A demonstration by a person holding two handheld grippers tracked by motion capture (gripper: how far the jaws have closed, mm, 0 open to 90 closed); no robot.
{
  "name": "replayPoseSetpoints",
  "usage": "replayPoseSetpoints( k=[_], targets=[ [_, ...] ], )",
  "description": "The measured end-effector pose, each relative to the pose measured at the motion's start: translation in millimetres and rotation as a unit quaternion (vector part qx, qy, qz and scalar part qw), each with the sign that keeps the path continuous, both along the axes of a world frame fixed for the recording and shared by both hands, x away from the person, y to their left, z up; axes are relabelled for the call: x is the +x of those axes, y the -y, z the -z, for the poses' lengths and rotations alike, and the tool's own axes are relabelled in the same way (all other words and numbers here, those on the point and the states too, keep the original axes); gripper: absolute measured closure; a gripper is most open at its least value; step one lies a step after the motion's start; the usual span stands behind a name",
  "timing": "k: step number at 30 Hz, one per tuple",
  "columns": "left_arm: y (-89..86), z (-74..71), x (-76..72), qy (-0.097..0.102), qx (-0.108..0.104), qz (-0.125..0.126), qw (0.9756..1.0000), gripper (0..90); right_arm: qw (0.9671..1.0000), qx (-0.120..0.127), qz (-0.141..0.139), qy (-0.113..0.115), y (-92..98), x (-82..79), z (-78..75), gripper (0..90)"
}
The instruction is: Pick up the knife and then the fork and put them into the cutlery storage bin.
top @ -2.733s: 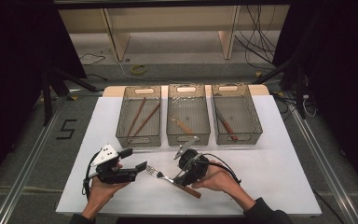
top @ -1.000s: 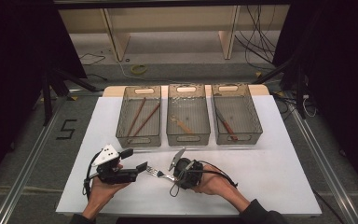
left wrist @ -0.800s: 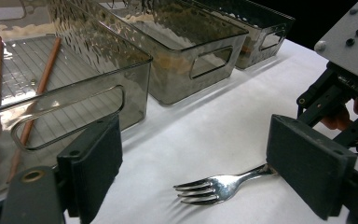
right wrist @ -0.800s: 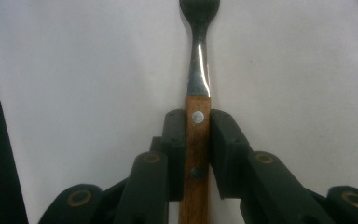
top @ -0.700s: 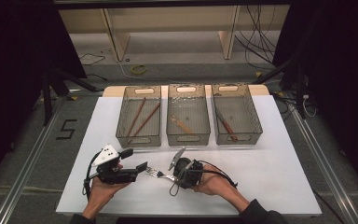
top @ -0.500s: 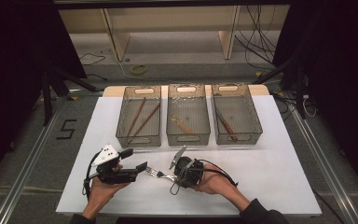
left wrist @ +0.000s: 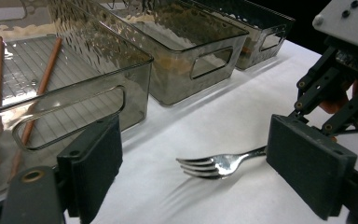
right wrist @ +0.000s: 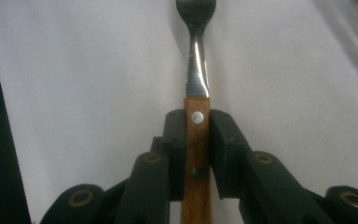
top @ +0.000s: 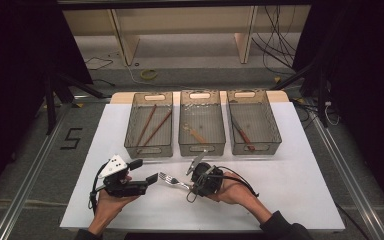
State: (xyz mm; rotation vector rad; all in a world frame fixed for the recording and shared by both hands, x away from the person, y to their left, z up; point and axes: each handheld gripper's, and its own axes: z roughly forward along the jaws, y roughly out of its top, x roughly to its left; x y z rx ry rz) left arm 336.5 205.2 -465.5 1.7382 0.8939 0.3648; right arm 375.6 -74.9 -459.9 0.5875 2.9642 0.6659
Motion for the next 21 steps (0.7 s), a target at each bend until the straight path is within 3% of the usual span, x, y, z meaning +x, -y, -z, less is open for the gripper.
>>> replayPoseSetpoints(
  k=[21],
  targets=[
    [0.3, 0.7, 0.3, 0.001, 0.000, 0.000, 1.0000, 17.7, 0.9972, 0.060, 0.043, 0.014, 31.6, 14.4, -37.3, 77.9]
  ],
)
